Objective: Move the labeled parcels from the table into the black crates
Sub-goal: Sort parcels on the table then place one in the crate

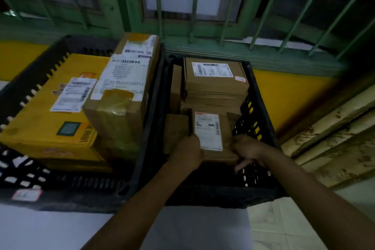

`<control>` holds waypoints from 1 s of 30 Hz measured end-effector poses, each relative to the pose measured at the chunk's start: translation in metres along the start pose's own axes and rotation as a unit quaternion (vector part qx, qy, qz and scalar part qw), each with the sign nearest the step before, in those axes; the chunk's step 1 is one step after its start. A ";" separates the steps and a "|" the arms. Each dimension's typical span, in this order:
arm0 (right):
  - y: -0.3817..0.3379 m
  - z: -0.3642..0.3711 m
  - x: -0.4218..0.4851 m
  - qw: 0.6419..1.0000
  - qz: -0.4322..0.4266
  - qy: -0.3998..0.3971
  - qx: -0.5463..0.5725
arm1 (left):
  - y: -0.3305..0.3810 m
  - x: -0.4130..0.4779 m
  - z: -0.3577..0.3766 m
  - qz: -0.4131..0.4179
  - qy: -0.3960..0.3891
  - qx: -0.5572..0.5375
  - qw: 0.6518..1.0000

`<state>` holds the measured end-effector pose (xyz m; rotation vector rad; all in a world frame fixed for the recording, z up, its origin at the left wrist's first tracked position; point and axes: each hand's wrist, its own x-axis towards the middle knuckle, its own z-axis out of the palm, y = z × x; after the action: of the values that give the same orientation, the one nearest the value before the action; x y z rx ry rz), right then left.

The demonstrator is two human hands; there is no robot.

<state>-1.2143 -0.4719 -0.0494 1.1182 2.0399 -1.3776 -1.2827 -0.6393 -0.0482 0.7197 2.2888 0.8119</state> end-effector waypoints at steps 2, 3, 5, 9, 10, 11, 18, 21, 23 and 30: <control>-0.002 0.013 0.017 1.000 0.013 -0.009 -0.013 | 0.000 0.005 0.005 -0.030 0.003 0.083 0.996; -0.003 0.017 0.024 0.999 0.021 -0.018 -0.024 | -0.001 0.008 0.009 -0.031 -0.006 0.138 0.990; 0.001 0.019 0.035 0.998 0.025 -0.034 -0.052 | -0.002 0.010 0.012 -0.031 -0.047 0.162 0.985; 0.006 0.021 0.046 0.995 0.031 -0.040 -0.086 | 0.000 0.014 0.012 -0.034 -0.058 0.276 0.959; 0.004 0.022 0.045 0.995 0.031 -0.045 -0.087 | 0.001 0.015 0.013 -0.045 -0.068 0.297 0.951; 0.002 0.023 0.046 0.994 0.027 -0.052 -0.094 | -0.001 0.018 0.016 -0.048 -0.077 0.322 0.942; 0.002 0.034 0.052 0.977 -0.056 -0.043 -0.199 | 0.002 0.031 0.022 -0.071 -0.153 0.429 0.887; 0.004 0.037 0.054 0.986 -0.077 -0.039 -0.145 | 0.000 0.034 0.026 -0.091 -0.161 0.396 0.900; 0.002 0.038 0.059 0.988 -0.090 -0.009 -0.125 | -0.003 0.035 0.025 -0.087 -0.139 0.367 0.916; 0.009 0.030 0.072 0.987 -0.041 0.030 -0.152 | -0.007 0.037 0.027 -0.060 -0.065 0.285 0.955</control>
<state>-1.2515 -0.4706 -0.1189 0.9606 2.2673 -1.0330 -1.2912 -0.6094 -0.0830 0.8367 2.4275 0.0293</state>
